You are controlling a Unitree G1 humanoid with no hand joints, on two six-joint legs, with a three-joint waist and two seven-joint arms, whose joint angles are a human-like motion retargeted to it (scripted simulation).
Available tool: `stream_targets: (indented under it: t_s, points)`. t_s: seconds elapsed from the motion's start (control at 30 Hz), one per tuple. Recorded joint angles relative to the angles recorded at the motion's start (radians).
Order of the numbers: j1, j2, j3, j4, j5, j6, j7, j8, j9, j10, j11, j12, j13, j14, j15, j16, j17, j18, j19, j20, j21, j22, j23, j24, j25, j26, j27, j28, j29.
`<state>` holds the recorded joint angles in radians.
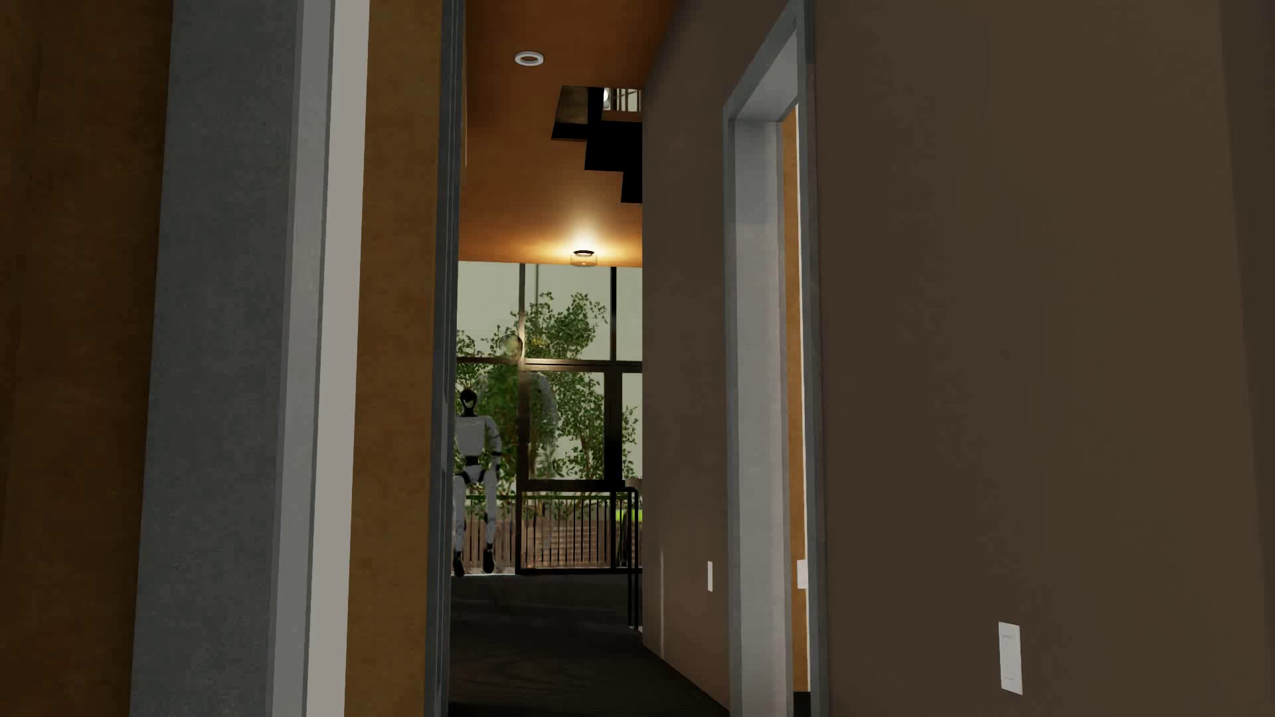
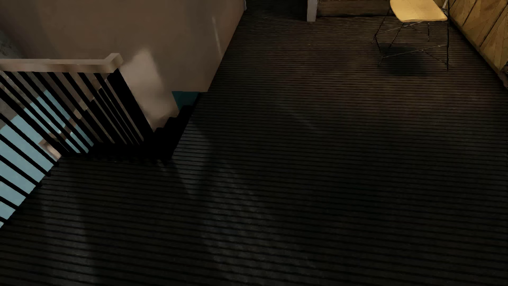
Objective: Move towards the door
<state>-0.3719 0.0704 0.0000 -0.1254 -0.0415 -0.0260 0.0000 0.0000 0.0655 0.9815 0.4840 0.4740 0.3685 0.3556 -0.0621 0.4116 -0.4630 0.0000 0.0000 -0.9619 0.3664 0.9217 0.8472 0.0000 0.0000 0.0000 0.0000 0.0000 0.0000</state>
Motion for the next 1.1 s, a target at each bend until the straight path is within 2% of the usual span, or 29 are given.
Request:
stream_targets:
  t_s: [0.03, 0.07, 0.1, 0.13, 0.17, 0.2, 0.27, 0.3, 0.37, 0.4, 0.43, 0.47, 0.5, 0.57, 0.67, 0.7, 0.77, 0.8, 0.83, 0.87, 0.9, 0.93, 1.0, 1.03, 1.1]
  points:
    - [-0.011, 0.042, 0.019, 0.000, 0.007, -0.007, 0.000, 0.000, 0.022, -0.170, 0.003, -0.019, -0.013, 0.072, -0.022, 0.001, -0.004, 0.000, 0.000, 0.028, -0.078, -0.007, -0.073, 0.000, 0.000, 0.000, 0.000, 0.000, 0.000]
    - [0.002, 0.096, 0.031, 0.001, 0.017, -0.012, 0.000, 0.000, 0.048, -0.335, -0.001, -0.039, -0.026, 0.063, -0.044, 0.004, -0.010, 0.000, 0.000, 0.068, -0.128, -0.023, -0.133, 0.000, 0.000, 0.000, 0.000, 0.000, 0.000]
    - [0.015, 0.148, 0.034, 0.003, 0.028, -0.021, 0.000, 0.000, 0.065, -0.477, -0.009, -0.057, -0.038, -0.051, -0.067, 0.012, -0.016, 0.000, 0.000, 0.122, -0.156, -0.049, -0.178, 0.000, 0.000, 0.000, 0.000, 0.000, 0.000]
    - [0.024, 0.191, 0.039, 0.010, 0.032, -0.035, 0.000, 0.000, 0.074, -0.558, -0.008, -0.073, -0.044, -0.237, -0.084, 0.022, -0.019, 0.000, 0.000, 0.183, -0.167, -0.080, -0.206, 0.000, 0.000, 0.000, 0.000, 0.000, 0.000]
    - [0.009, 0.220, 0.041, 0.029, 0.044, -0.039, 0.000, 0.000, 0.072, -0.561, -0.003, -0.092, -0.044, -0.330, -0.091, 0.033, -0.019, 0.000, 0.000, 0.236, -0.166, -0.105, -0.215, 0.000, 0.000, 0.000, 0.000, 0.000, 0.000]
    - [-0.021, 0.249, 0.046, 0.024, 0.036, -0.051, 0.000, 0.000, 0.068, -0.558, 0.007, -0.119, -0.039, -0.271, -0.085, 0.040, -0.016, 0.000, 0.000, 0.271, -0.153, -0.117, -0.197, 0.000, 0.000, 0.000, 0.000, 0.000, 0.000]
    - [-0.026, 0.276, 0.082, 0.001, -0.004, -0.072, 0.000, 0.000, 0.025, -0.523, 0.041, -0.159, -0.021, -0.118, -0.006, 0.040, -0.010, 0.000, 0.000, 0.313, -0.047, -0.114, -0.082, 0.000, 0.000, 0.000, 0.000, 0.000, 0.000]
    - [-0.034, 0.244, 0.079, -0.021, -0.040, -0.087, 0.000, 0.000, -0.006, -0.494, 0.117, -0.173, -0.026, -0.083, 0.087, 0.038, -0.003, 0.000, 0.000, 0.310, 0.069, -0.100, 0.023, 0.000, 0.000, 0.000, 0.000, 0.000, 0.000]
    - [0.055, 0.063, 0.062, -0.048, -0.130, -0.108, 0.000, 0.000, -0.024, -0.484, 0.441, -0.207, -0.029, -0.166, 0.322, 0.043, 0.019, 0.000, 0.000, 0.255, 0.317, -0.071, 0.200, 0.000, 0.000, 0.000, 0.000, 0.000, 0.000]
    - [0.073, -0.109, 0.033, -0.077, -0.163, -0.118, 0.000, 0.000, -0.048, -0.500, 0.629, -0.246, -0.032, -0.213, 0.314, 0.041, 0.023, 0.000, 0.000, 0.217, 0.399, -0.052, 0.220, 0.000, 0.000, 0.000, 0.000, 0.000, 0.000]
    - [0.168, -0.177, -0.013, -0.075, -0.159, -0.104, 0.000, 0.000, -0.023, -0.520, 0.756, -0.253, -0.006, -0.279, 0.213, 0.042, 0.029, 0.000, 0.000, 0.220, 0.407, -0.056, 0.210, 0.000, 0.000, 0.000, 0.000, 0.000, 0.000]
    - [0.282, -0.211, -0.066, -0.057, -0.140, -0.083, 0.000, 0.000, 0.012, -0.547, 0.809, -0.244, 0.040, -0.351, 0.123, 0.045, 0.030, 0.000, 0.000, 0.232, 0.364, -0.068, 0.169, 0.000, 0.000, 0.000, 0.000, 0.000, 0.000]
    - [0.377, -0.256, -0.114, -0.025, -0.106, -0.062, 0.000, 0.000, 0.033, -0.562, 0.797, -0.223, 0.087, -0.434, 0.060, 0.054, 0.037, 0.000, 0.000, 0.254, 0.310, -0.094, 0.139, 0.000, 0.000, 0.000, 0.000, 0.000, 0.000]
    - [0.515, -0.336, -0.154, 0.004, -0.072, -0.043, 0.000, 0.000, 0.058, -0.561, 0.572, -0.196, 0.138, -0.550, -0.011, 0.076, 0.057, 0.000, 0.000, 0.287, 0.273, -0.135, 0.122, 0.000, 0.000, 0.000, 0.000, 0.000, 0.000]
    - [0.649, -0.338, -0.160, 0.002, -0.038, -0.044, 0.000, 0.000, 0.082, -0.556, 0.056, -0.189, 0.125, -0.611, 0.116, 0.082, 0.065, 0.000, 0.000, 0.285, 0.351, -0.133, 0.135, 0.000, 0.000, 0.000, 0.000, 0.000, 0.000]
    - [0.689, -0.333, -0.159, 0.003, -0.033, -0.041, 0.000, 0.000, 0.081, -0.555, -0.030, -0.185, 0.125, -0.617, 0.151, 0.079, 0.062, 0.000, 0.000, 0.266, 0.342, -0.123, 0.126, 0.000, 0.000, 0.000, 0.000, 0.000, 0.000]
    - [0.779, -0.372, -0.155, 0.016, -0.034, -0.031, 0.000, 0.000, 0.081, -0.559, 0.043, -0.148, 0.123, -0.599, 0.145, 0.067, 0.048, 0.000, 0.000, 0.234, 0.308, -0.113, 0.116, 0.000, 0.000, 0.000, 0.000, 0.000, 0.000]
    - [0.811, -0.371, -0.178, 0.037, -0.033, -0.020, 0.000, 0.000, 0.069, -0.576, 0.094, -0.118, 0.119, -0.541, 0.177, 0.056, 0.040, 0.000, 0.000, 0.214, 0.289, -0.103, 0.123, 0.000, 0.000, 0.000, 0.000, 0.000, 0.000]
    - [0.809, -0.370, -0.190, 0.059, -0.028, 0.002, 0.000, 0.000, 0.052, -0.570, 0.149, -0.088, 0.114, -0.416, 0.176, 0.037, 0.028, 0.000, 0.000, 0.193, 0.277, -0.088, 0.138, 0.000, 0.000, 0.000, 0.000, 0.000, 0.000]
    - [0.756, -0.328, -0.208, 0.087, -0.020, 0.023, 0.000, 0.000, 0.045, -0.484, 0.170, -0.062, 0.097, -0.246, 0.130, 0.010, 0.010, 0.000, 0.000, 0.184, 0.265, -0.082, 0.149, 0.000, 0.000, 0.000, 0.000, 0.000, 0.000]
    - [0.628, -0.283, -0.217, 0.108, -0.012, 0.043, 0.000, 0.000, 0.031, -0.307, 0.169, -0.042, 0.075, -0.106, 0.073, 0.008, 0.000, 0.000, 0.000, 0.159, 0.244, -0.108, 0.159, 0.000, 0.000, 0.000, 0.000, 0.000, 0.000]
    - [0.470, -0.260, -0.193, 0.100, -0.002, 0.053, 0.000, 0.000, 0.009, -0.095, 0.154, -0.037, 0.046, -0.052, 0.030, 0.014, -0.007, 0.000, 0.000, 0.142, 0.224, -0.145, 0.162, 0.000, 0.000, 0.000, 0.000, 0.000, 0.000]
    - [0.228, -0.172, -0.088, 0.069, 0.015, 0.039, 0.000, 0.000, -0.009, 0.182, 0.094, -0.028, 0.000, -0.124, -0.003, 0.020, -0.019, 0.000, 0.000, 0.136, 0.154, -0.170, 0.131, 0.000, 0.000, 0.000, 0.000, 0.000, 0.000]
    - [0.133, -0.118, -0.045, 0.043, 0.017, 0.019, 0.000, 0.000, -0.013, 0.201, 0.057, -0.024, -0.015, -0.134, -0.009, 0.018, -0.022, 0.000, 0.000, 0.137, 0.093, -0.155, 0.089, 0.000, 0.000, 0.000, 0.000, 0.000, 0.000]
    - [0.018, 0.019, -0.001, 0.005, 0.021, -0.015, 0.000, 0.000, -0.002, -0.007, -0.002, -0.019, -0.025, -0.060, -0.020, 0.022, -0.030, 0.000, 0.000, 0.120, -0.045, -0.126, -0.035, 0.000, 0.000, 0.000, 0.000, 0.000, 0.000]
